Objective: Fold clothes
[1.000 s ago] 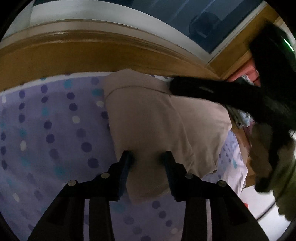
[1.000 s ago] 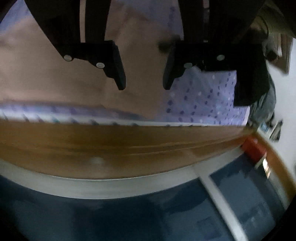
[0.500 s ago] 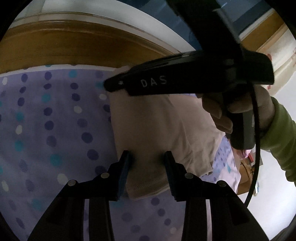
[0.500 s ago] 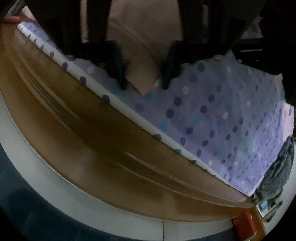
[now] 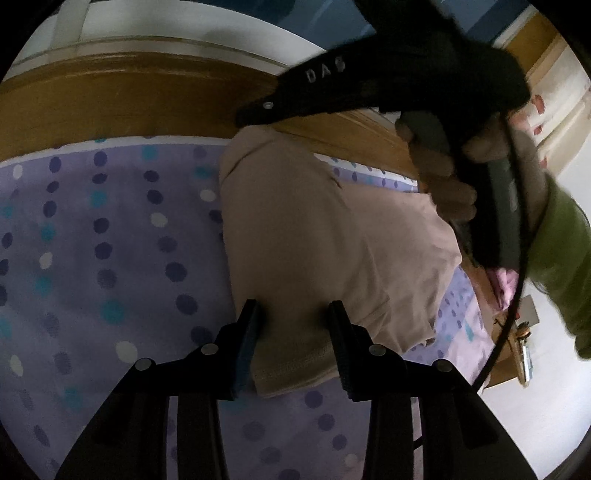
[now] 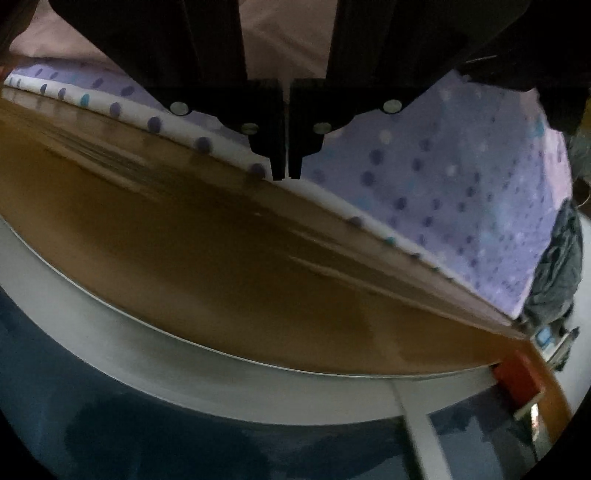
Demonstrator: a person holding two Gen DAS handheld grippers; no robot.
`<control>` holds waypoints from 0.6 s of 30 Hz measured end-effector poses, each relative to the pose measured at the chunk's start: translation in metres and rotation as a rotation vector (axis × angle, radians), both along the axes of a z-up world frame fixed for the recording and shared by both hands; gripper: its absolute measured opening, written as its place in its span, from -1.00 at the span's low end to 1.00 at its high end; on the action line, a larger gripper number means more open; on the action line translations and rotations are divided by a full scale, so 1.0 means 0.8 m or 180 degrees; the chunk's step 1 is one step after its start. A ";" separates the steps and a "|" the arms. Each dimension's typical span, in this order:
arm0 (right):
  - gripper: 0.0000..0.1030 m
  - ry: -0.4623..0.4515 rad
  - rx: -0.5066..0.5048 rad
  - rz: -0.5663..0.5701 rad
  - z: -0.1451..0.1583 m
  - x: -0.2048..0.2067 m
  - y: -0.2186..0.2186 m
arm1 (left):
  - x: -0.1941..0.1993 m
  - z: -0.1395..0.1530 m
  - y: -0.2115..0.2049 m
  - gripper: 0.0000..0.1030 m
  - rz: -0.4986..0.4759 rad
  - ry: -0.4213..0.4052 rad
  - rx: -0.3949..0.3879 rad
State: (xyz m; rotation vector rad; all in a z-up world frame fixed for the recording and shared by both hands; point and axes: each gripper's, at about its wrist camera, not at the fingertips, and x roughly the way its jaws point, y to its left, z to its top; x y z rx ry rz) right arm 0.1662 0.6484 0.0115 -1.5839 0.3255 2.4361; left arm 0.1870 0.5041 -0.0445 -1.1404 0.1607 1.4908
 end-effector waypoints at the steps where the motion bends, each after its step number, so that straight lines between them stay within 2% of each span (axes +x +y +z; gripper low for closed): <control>1: -0.79 -0.0128 0.0036 0.0160 -0.001 -0.006 -0.008 | 0.002 0.001 0.001 -0.27 0.0002 0.0030 -0.0004; 4: -0.74 -0.0587 0.0182 0.0575 -0.013 -0.026 -0.029 | 0.003 0.002 0.005 -0.27 0.0005 0.0093 -0.0003; 8: -0.73 -0.1030 0.0347 0.0821 -0.030 -0.048 -0.036 | 0.001 -0.001 -0.004 -0.27 0.0043 -0.0033 0.0034; 10: -0.73 -0.1092 0.0416 0.0874 -0.025 -0.049 -0.035 | -0.003 -0.005 -0.002 -0.27 0.0053 -0.0066 0.0047; 13: -0.49 -0.1166 0.0517 0.0945 -0.015 -0.049 -0.034 | 0.000 -0.003 0.001 -0.27 0.0060 -0.0087 0.0067; 15: -0.07 -0.1215 0.0585 0.0993 -0.009 -0.050 -0.033 | -0.009 -0.004 -0.004 -0.27 0.0062 -0.0098 0.0080; 18: 0.02 -0.1331 0.0561 0.0936 -0.014 -0.048 -0.019 | -0.004 -0.005 0.000 -0.27 0.0071 -0.0047 0.0084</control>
